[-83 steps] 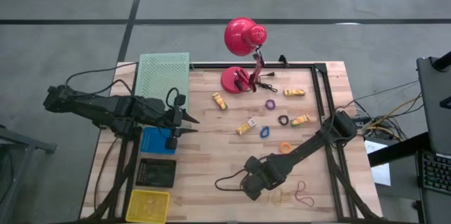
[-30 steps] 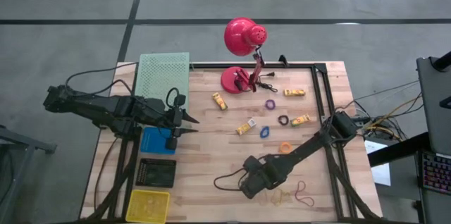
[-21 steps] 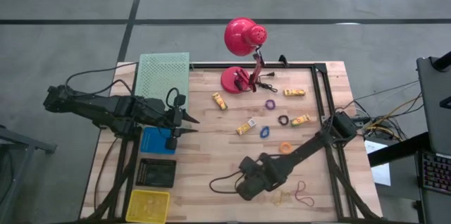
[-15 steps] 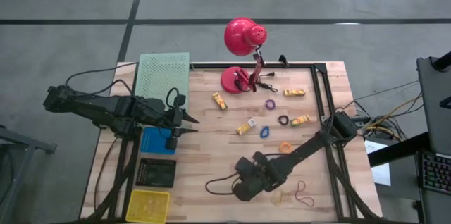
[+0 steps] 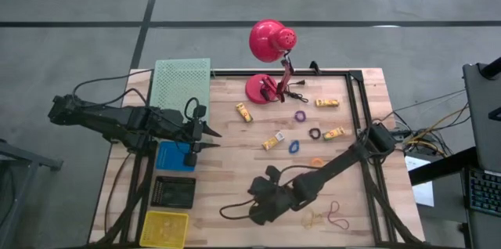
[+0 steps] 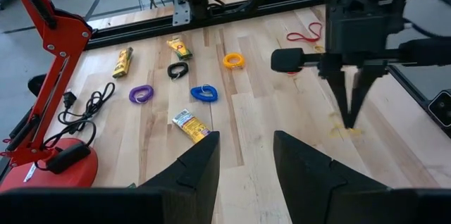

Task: Pick & Place Office Desk Supplies
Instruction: Put the yellow rubber band into the yellow bin

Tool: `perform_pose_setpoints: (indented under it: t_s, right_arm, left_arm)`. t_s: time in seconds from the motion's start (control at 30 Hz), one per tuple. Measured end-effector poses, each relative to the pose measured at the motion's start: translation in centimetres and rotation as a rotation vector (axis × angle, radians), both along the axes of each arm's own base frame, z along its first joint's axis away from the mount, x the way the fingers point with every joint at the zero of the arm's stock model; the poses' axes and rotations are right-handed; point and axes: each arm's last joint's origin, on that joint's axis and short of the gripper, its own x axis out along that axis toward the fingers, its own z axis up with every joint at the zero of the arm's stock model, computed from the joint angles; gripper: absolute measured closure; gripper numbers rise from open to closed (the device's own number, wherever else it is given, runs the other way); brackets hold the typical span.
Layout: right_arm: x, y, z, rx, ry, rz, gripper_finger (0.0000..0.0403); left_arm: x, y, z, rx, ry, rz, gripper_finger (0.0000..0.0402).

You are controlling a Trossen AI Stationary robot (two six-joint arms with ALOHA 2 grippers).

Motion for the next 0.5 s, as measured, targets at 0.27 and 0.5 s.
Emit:
perform_pose_setpoints:
  t_s: [0.27, 0.5]
  right_arm:
    - [2.0, 0.7, -0.5, -0.041, -0.16, 0.108, 0.0394]
    - [3.5, 1.4, -2.4, -0.075, -0.273, 0.159, 0.0394]
  left_arm:
    - [0.0, 0.0, 0.0, 0.0, 0.001, 0.0, 0.0266]
    - [0.0, 0.0, 0.0, 0.0, 0.001, 0.0, 0.0266]
